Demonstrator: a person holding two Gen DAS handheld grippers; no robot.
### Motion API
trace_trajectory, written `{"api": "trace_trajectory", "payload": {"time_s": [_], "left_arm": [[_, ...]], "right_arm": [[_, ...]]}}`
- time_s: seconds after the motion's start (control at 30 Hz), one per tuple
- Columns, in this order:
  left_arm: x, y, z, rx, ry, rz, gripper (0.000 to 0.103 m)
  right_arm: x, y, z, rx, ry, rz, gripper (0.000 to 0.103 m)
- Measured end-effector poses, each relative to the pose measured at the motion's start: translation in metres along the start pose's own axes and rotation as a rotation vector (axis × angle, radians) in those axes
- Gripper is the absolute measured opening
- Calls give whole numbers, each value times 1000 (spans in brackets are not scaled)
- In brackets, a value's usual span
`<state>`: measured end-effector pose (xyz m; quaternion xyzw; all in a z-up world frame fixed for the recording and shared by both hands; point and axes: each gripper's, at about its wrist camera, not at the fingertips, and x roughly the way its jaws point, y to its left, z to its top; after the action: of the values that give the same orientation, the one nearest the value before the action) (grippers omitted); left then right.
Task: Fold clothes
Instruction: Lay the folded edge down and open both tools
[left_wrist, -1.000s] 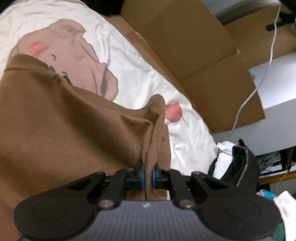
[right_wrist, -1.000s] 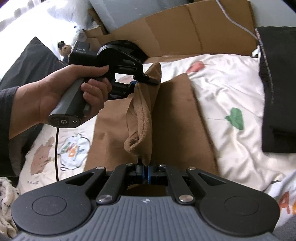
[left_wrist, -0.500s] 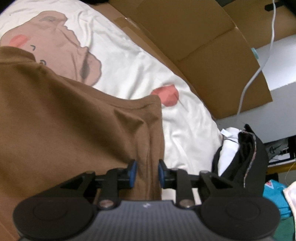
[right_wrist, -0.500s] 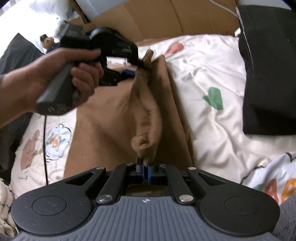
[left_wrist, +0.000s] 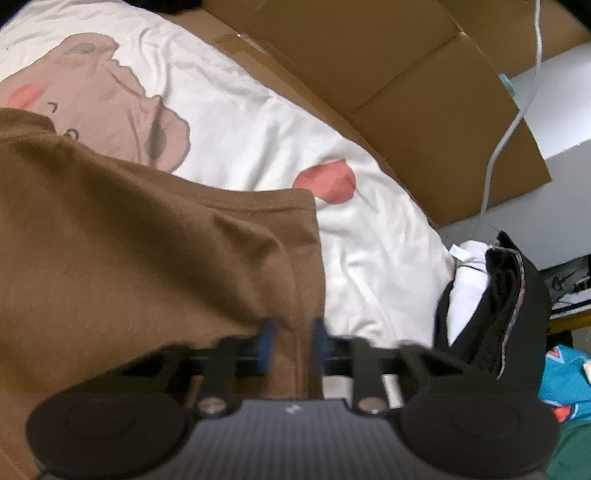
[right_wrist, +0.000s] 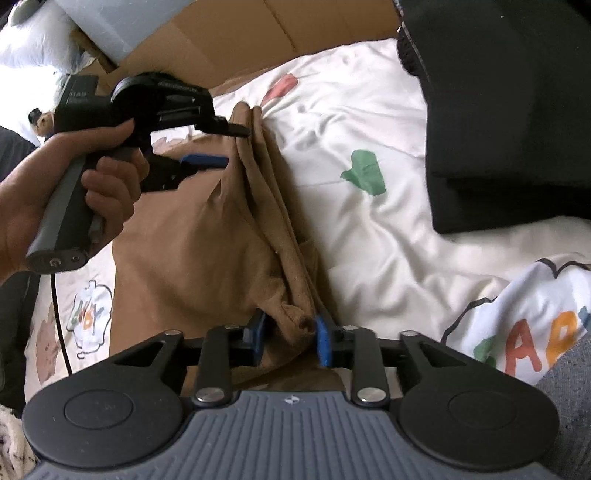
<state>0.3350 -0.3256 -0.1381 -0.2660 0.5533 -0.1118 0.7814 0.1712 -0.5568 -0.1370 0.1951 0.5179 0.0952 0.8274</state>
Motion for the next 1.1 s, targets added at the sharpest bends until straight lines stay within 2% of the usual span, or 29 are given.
{"api": "trace_trajectory", "payload": {"time_s": [0.27,0.33,0.4,0.47,0.5,0.57,0.8,1.1], "left_arm": [[-3,-1,-1,-2,-32,-36,7],[-4,1,0,-29,-23,-75,18],[-6,3,2,-46,-14,-110,34],[-13,2,4,-27,-29,-109,40],[-19,3,6,-12,-40,-102,41],[-27,8,7,0,-47,-104,43],[-56,33,5,7,-67,-96,44],[-99,77,-13,26,-96,-49,48]], "right_arm": [[3,-1,-1,-7,39,-24,8],[3,-2,-2,-9,49,-30,8],[4,-2,-2,-9,58,-34,8],[1,-2,-1,-5,54,-41,10],[0,-2,-1,-3,52,-45,11],[-5,0,-3,-27,30,-58,20],[-14,6,-5,-71,-16,-111,21],[-27,15,-6,-95,-69,-185,26]]}}
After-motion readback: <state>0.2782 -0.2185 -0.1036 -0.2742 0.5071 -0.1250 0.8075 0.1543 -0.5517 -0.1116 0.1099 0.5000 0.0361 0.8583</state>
